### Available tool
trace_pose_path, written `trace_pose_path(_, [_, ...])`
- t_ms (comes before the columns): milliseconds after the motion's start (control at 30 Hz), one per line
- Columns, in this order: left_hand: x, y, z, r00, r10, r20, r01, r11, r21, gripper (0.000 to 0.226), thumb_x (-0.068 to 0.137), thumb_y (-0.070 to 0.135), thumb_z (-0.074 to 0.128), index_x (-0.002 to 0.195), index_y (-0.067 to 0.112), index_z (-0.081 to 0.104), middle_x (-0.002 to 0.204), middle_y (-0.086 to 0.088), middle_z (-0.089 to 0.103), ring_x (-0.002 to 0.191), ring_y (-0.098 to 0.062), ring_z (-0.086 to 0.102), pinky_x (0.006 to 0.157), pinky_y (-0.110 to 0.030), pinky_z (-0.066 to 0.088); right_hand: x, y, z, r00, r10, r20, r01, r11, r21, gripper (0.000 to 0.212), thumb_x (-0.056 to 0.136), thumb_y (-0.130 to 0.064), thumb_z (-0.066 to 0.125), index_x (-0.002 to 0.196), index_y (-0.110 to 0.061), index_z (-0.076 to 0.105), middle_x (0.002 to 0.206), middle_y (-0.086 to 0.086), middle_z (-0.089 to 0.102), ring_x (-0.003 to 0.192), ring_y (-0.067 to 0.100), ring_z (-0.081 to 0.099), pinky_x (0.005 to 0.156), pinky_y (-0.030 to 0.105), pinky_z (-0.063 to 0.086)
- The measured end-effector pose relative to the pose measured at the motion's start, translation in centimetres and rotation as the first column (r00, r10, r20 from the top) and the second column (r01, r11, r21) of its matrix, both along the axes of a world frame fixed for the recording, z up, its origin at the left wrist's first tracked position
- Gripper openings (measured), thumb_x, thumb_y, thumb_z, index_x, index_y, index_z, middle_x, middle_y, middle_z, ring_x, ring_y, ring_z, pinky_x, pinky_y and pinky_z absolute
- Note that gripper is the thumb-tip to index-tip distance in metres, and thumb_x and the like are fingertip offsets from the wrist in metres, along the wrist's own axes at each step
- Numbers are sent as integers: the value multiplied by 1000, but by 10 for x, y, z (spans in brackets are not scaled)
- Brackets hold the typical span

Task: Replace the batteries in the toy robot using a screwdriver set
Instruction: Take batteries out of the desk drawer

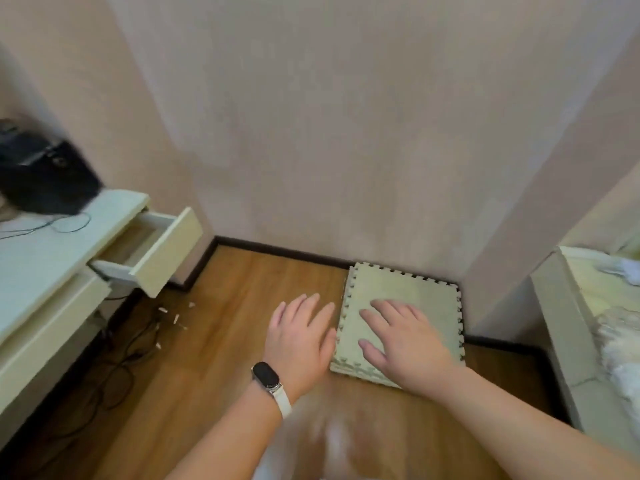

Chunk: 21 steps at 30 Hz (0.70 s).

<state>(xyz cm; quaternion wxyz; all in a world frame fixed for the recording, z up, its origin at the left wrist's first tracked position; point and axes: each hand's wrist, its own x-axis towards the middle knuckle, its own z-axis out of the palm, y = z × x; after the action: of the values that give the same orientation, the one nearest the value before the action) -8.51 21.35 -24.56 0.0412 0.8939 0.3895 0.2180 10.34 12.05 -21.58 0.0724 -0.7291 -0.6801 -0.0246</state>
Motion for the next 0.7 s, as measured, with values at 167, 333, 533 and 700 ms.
trace_pose_path(167, [-52,24,-1,976,216,-11,-216,974,-69,40,89,43,48,123,27,65,132,-3,62,124,-25,55,104,-48,41,-37,72,0,979,204,18,-204,979,-1,51,86,-53,43,118,-19,65,119,6,65,110,28,61,92,42,50])
trace_pose_path(333, [-96,53,-9,923,372,-103,-383,915,-129,41,93,44,44,129,31,59,136,1,58,127,-20,52,108,-47,37,-68,140,-5,933,360,-18,-360,933,-8,51,87,-53,43,120,-20,64,122,6,64,113,28,60,92,42,49])
trace_pose_path(533, [-104,119,-8,842,493,-219,-526,840,-135,44,93,48,40,131,33,57,138,4,57,129,-17,50,110,-45,33,-75,233,-21,873,479,-92,-483,875,-30,51,88,-54,45,124,-22,62,126,4,62,118,26,56,98,42,46])
trace_pose_path(700, [-85,189,8,815,512,-272,-553,827,-99,44,93,47,38,129,32,58,133,2,60,126,-19,55,108,-45,35,-59,308,-15,844,515,-146,-525,851,-31,51,90,-54,41,127,-24,60,129,2,61,121,22,55,102,42,43])
